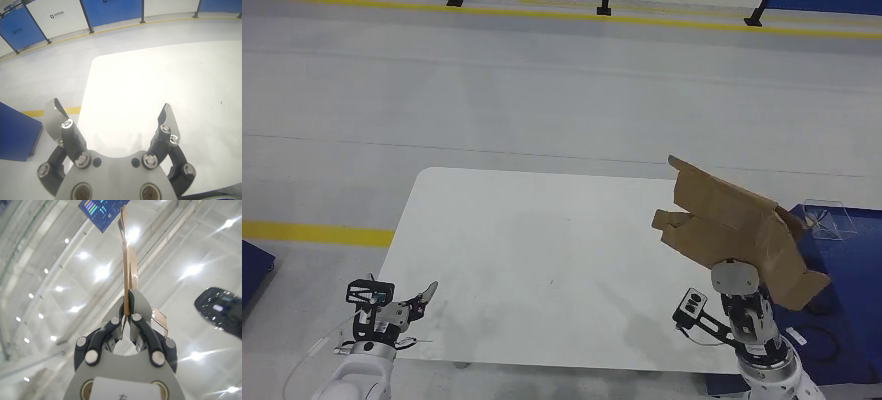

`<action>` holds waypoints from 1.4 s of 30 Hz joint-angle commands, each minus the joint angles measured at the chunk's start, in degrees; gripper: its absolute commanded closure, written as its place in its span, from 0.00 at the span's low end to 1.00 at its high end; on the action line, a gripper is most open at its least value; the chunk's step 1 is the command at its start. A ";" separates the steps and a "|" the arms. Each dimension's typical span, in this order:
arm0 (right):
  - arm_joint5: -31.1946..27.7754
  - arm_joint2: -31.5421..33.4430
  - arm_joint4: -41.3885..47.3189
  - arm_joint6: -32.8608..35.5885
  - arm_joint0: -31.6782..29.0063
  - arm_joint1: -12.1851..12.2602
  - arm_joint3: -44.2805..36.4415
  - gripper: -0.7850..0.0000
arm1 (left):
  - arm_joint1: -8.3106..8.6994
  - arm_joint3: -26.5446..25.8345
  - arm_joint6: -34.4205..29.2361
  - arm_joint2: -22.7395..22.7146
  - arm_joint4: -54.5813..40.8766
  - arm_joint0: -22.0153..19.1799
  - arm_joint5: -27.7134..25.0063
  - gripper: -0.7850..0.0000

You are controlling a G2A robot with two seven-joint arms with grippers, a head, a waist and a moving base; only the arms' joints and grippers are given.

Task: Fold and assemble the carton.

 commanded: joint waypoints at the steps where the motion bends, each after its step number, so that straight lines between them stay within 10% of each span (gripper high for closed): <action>1: 6.29 -2.15 9.08 -5.66 0.53 0.18 1.74 1.00 | 0.00 0.00 0.00 0.00 0.00 0.00 0.00 0.00; 11: 8.04 -12.38 29.41 -24.63 7.08 0.25 8.95 1.00 | 0.00 0.00 0.00 0.00 0.00 0.00 0.00 0.00; 16: 1.14 -6.71 13.43 -17.47 6.31 -0.33 5.50 1.00 | 0.00 0.00 0.00 0.00 0.00 0.00 0.00 0.00; 27: -32.92 13.94 -30.38 9.33 -3.84 -2.01 -4.24 1.00 | 0.00 0.00 0.00 0.00 0.00 0.00 0.00 0.00; 34: -54.59 10.48 -54.19 13.46 -4.07 -3.42 1.22 1.00 | 0.00 0.00 0.00 0.00 0.00 0.00 0.00 0.00; 42: -64.08 -0.13 -70.81 10.01 1.36 -4.79 9.59 1.00 | 0.00 0.00 0.00 0.00 0.00 0.00 0.00 0.00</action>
